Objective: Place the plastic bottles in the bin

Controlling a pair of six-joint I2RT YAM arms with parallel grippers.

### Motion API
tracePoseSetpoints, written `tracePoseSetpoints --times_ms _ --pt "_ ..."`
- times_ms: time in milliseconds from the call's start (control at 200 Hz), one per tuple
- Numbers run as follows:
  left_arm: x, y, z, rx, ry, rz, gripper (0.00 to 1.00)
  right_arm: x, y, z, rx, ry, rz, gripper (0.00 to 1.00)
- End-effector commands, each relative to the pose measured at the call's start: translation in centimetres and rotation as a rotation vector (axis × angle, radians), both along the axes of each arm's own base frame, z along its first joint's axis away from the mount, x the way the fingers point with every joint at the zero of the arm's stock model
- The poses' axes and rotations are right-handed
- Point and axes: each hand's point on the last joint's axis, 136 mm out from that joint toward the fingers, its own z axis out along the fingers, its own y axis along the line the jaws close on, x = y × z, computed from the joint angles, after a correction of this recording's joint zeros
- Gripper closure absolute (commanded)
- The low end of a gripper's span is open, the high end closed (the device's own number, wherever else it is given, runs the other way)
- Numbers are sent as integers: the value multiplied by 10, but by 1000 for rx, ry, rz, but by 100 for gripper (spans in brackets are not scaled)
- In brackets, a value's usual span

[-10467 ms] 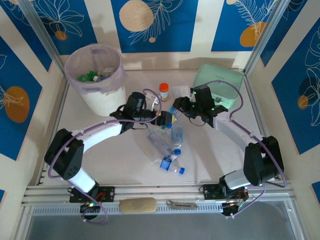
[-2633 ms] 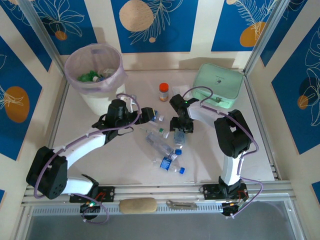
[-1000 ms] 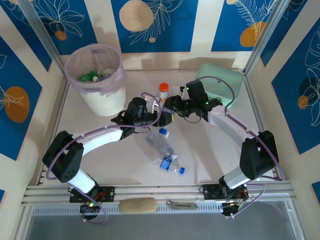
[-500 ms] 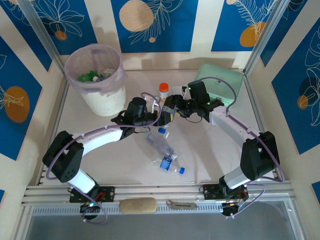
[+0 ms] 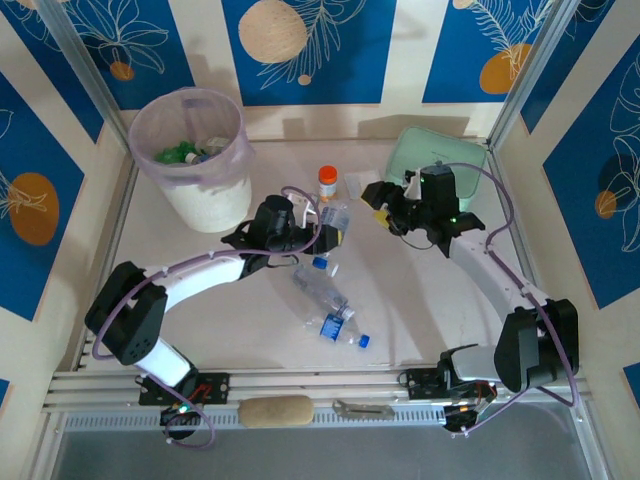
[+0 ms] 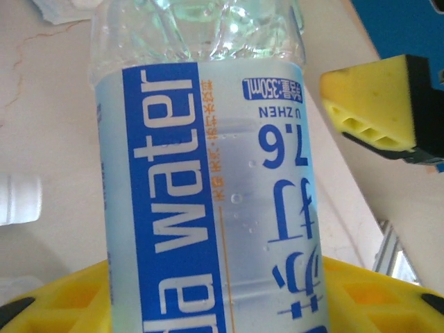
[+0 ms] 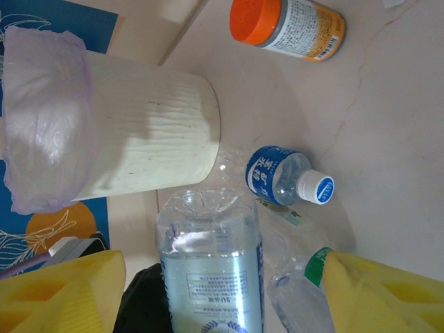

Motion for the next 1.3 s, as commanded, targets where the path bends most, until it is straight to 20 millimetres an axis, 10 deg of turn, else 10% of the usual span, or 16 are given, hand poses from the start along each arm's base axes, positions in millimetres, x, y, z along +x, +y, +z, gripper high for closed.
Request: tracePoseSetpoints --times_ms 0,645,980,1296 --pt "21 16 51 10 -124 15 51 -4 -3 -4 6 15 -13 24" --pt "105 185 224 374 -494 290 54 -5 -2 -30 -11 50 -11 19" --pt "131 276 220 528 -457 469 55 -9 -6 -36 -45 64 -8 19" --pt "159 303 195 531 -359 511 54 -17 -16 -34 -67 61 -33 19"
